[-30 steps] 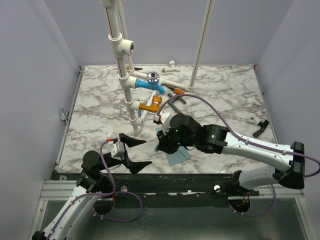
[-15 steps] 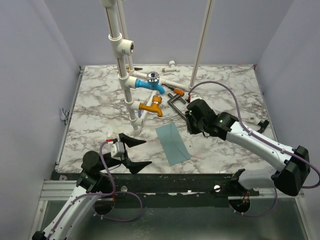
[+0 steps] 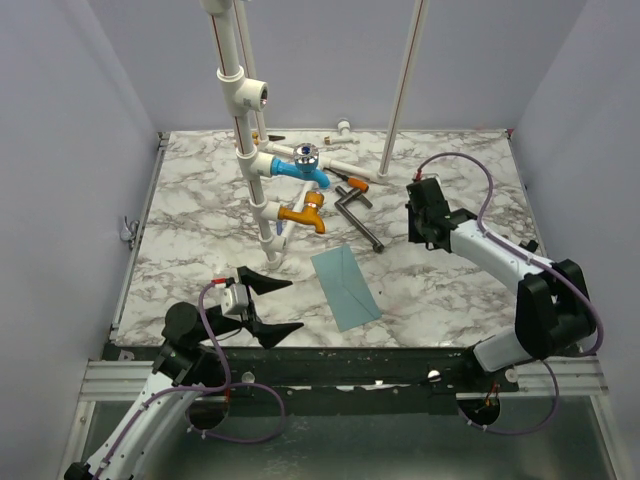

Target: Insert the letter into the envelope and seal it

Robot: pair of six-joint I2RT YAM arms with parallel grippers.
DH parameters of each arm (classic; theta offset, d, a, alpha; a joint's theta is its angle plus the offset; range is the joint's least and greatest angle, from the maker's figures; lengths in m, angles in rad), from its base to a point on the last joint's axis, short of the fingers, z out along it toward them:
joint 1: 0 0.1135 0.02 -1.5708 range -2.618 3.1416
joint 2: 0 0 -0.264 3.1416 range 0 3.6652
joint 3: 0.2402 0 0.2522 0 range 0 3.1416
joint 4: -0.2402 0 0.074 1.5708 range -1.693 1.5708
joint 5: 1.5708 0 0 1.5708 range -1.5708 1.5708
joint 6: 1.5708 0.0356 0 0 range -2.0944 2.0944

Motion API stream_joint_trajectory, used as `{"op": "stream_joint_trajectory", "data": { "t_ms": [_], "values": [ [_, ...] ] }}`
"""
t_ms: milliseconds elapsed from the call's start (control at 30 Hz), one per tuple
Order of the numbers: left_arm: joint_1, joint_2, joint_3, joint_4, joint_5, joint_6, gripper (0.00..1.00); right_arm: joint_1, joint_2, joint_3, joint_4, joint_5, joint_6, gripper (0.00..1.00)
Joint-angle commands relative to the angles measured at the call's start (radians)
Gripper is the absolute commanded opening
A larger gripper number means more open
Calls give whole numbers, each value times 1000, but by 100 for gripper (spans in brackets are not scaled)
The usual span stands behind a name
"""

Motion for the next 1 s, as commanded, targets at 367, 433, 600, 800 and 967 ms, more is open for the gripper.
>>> {"op": "stream_joint_trajectory", "data": {
  "t_ms": [367,433,600,800,967],
  "values": [
    [2,-8,7,15,-7,2,96,-32,115,-105,266,16,-1,1],
    [2,-8,7,15,-8,5,96,-32,122,-114,275,11,3,1],
    [3,-9,6,14,-7,3,96,-32,133,-113,262,0,1,1],
    [4,-8,6,14,-8,3,96,-32,121,-112,255,-1,4,3],
    [4,-9,6,14,-7,5,95,-32,119,-109,246,-5,4,29]
  ]
}}
